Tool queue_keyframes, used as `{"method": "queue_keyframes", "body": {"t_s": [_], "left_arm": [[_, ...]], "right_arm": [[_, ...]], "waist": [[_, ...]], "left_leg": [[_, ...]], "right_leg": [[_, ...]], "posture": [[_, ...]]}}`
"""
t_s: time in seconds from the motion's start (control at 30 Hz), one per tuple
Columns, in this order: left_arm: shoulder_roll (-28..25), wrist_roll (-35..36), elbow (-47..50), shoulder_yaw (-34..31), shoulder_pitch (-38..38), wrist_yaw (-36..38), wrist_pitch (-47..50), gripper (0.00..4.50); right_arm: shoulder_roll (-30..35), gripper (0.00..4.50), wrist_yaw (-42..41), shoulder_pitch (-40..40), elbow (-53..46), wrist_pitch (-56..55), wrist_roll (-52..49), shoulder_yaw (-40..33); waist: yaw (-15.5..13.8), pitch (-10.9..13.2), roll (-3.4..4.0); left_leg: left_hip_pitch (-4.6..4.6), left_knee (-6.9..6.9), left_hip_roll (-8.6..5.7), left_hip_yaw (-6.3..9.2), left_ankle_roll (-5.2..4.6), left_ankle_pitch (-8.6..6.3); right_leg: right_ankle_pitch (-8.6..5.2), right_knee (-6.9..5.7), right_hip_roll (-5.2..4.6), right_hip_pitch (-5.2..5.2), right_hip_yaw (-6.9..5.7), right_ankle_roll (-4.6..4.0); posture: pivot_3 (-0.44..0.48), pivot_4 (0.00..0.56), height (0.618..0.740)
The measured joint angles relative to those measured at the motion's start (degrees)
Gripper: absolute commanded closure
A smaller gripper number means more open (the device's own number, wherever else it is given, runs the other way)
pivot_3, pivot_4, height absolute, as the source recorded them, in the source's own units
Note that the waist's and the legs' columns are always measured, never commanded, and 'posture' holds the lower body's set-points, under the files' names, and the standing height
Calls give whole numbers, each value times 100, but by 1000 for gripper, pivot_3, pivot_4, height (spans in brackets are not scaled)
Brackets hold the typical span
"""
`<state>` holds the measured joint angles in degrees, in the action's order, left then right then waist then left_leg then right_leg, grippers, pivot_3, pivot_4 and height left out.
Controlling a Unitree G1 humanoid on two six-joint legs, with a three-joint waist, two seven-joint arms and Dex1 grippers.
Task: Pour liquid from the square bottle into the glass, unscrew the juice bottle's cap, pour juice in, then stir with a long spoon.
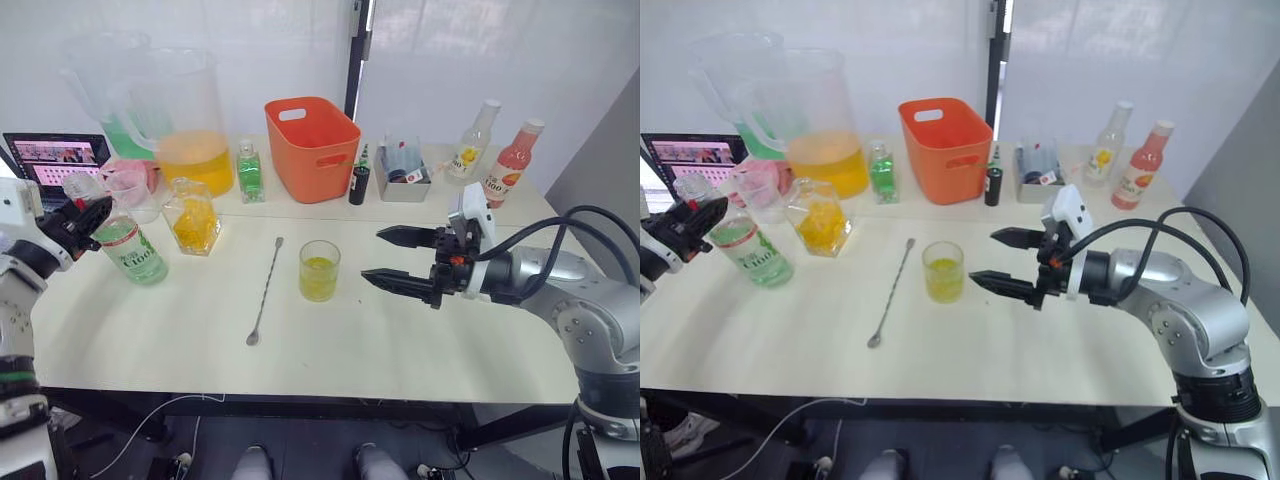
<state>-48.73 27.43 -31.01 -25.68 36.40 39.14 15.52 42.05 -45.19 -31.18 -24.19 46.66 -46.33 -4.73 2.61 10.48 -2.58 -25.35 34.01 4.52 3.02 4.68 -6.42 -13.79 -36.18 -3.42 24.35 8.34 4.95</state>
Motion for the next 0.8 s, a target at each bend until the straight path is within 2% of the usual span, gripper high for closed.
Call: {"method": "queue_keyframes", "body": {"t_s": [0.27,0.43,0.8], "left_arm": [[96,-708,-2127,427,1490,104,-904,3051],[208,-1085,-3056,675,2077,97,-1395,3051],[242,-1411,-3600,774,2363,29,-1850,3051]], "right_arm": [[-30,23,404,218,-305,41,-11,-139],[-45,23,512,236,-351,46,-16,-150],[-45,23,713,323,-565,102,-216,-267]], "waist": [[-12,0,-1],[-13,-1,-1],[2,-1,-2]], "left_leg": [[-15,-3,0,4,0,0],[-16,-4,0,4,0,0],[-14,-7,1,5,-1,0]], "right_leg": [[13,3,0,6,-7,24],[20,3,0,6,-8,37],[21,-1,0,7,-8,39]], "posture": [[0,150,740],[0,150,740],[0,150,740]]}}
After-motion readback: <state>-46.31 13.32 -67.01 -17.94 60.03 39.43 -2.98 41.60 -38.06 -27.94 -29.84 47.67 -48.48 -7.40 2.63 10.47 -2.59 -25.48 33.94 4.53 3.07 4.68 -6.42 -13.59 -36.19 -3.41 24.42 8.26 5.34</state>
